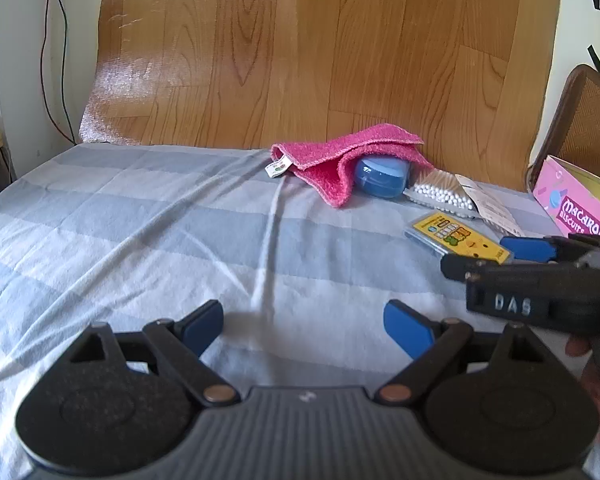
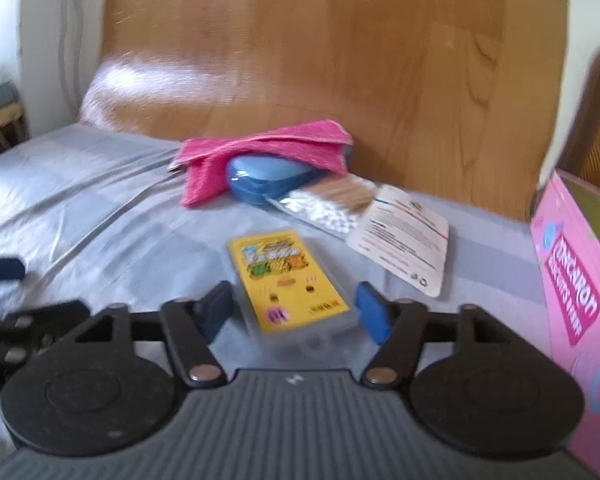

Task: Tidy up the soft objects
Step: 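Close the right gripper around the yellow card pack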

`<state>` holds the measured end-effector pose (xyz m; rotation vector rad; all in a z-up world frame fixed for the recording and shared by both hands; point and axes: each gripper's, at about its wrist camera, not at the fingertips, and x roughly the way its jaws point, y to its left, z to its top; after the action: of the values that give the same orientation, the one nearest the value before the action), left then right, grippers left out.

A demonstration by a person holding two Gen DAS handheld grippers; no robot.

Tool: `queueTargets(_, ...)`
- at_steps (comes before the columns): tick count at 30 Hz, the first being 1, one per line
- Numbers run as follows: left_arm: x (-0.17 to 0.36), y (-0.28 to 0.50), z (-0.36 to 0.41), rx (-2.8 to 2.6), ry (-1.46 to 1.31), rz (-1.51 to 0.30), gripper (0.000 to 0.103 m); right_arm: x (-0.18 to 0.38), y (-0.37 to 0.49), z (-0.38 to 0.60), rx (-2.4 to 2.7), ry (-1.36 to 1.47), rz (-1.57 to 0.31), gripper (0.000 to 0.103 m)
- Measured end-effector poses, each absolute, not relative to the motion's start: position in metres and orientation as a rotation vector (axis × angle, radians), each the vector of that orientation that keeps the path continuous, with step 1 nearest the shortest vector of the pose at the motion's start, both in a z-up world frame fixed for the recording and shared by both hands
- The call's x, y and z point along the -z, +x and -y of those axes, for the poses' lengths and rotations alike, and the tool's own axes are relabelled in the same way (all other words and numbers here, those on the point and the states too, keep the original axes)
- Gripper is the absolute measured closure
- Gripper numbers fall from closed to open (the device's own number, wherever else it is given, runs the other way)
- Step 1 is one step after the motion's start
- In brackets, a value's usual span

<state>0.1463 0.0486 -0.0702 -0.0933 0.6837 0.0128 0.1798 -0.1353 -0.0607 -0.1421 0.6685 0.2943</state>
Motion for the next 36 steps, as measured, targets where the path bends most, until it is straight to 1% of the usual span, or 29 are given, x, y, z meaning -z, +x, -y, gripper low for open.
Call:
queueTargets(5,0.07,0.147,-0.05,-0.011,-0.106,-0.684,0.012,0.06,0.169,0.125,-0.303,-0.226,-0.635,0.036)
queueTargets(13,0.07,0.147,-0.05,-0.005,-0.101,-0.686,0.012,0.057,0.132,0.15,-0.323,-0.128,-0.678,0.036)
queueTargets(26,0.071,0.146,-0.048,0.013,-0.084,-0.692,0.011,0.053,0.011,0.186,-0.303,-0.089,-0.644,0.036)
queueTargets(36,0.072,0.146,-0.039,0.043,-0.028,-0.715,0.01,0.056,-0.024,0.202,-0.269,-0.052,-0.617,0.036)
